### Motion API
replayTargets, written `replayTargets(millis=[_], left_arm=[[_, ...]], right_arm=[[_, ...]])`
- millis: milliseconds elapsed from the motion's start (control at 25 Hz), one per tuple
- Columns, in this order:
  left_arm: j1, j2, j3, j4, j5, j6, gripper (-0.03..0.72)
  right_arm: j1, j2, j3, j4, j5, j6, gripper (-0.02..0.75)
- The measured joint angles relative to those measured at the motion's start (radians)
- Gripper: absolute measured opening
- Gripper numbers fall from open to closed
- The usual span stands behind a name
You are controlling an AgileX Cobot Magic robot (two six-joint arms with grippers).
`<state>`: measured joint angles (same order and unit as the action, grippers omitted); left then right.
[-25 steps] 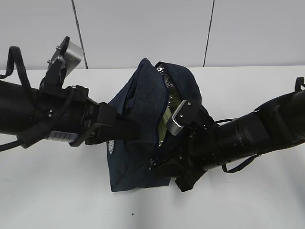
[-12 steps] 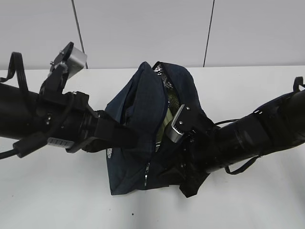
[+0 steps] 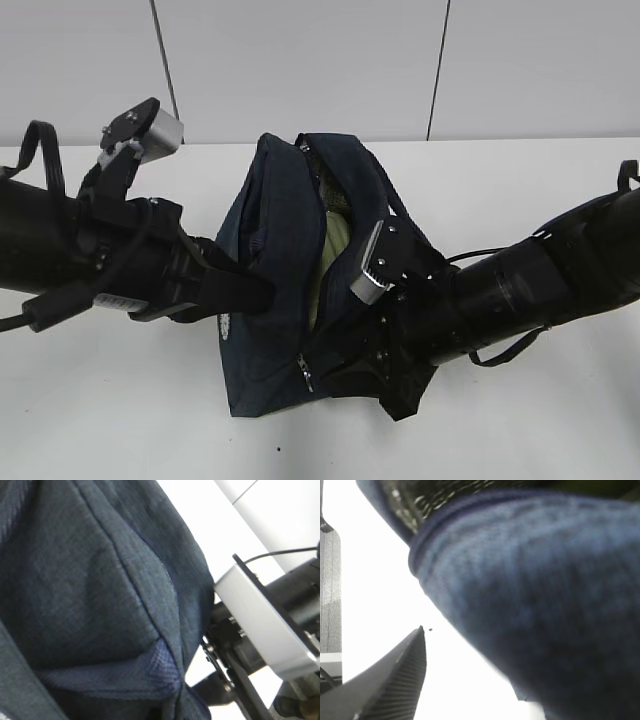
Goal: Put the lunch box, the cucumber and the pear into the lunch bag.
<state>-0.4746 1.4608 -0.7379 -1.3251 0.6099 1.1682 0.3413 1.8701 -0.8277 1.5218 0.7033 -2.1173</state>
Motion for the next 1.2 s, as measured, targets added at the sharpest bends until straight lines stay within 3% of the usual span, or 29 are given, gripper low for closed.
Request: replayTargets(millis=[160, 280, 600, 760, 960, 1200], left_arm=[[0.000, -0.003, 0.000, 0.000, -0.071, 0.000, -0.015], [0.000, -0.004, 0.000, -0.016, -0.124, 0.000, -0.015], [0.000, -0.004, 0.000, -0.121, -0.197, 0.000, -0.015], [0.000, -0.004, 0.000, -0.144, -0.212, 0.000, -0.015], [0.000, -0.004, 0.000, -0.164, -0.233, 0.000, -0.015], [0.000, 0.026, 0.000, -0.183, -0.215, 0.000, -0.015]], right_arm=[[0.000, 0.000, 0.000, 0.016, 0.027, -0.022, 0.482], [0.000, 0.000, 0.000, 0.029, 0.035, -0.026, 0.515], [0.002, 0.000, 0.000, 0.096, 0.063, -0.042, 0.525], [0.042, 0.000, 0.000, 0.159, 0.054, -0.051, 0.538], [0.131, 0.026, 0.000, 0.254, -0.074, -0.059, 0.544], [0.147, 0.040, -0.004, 0.266, -0.103, -0.041, 0.544]])
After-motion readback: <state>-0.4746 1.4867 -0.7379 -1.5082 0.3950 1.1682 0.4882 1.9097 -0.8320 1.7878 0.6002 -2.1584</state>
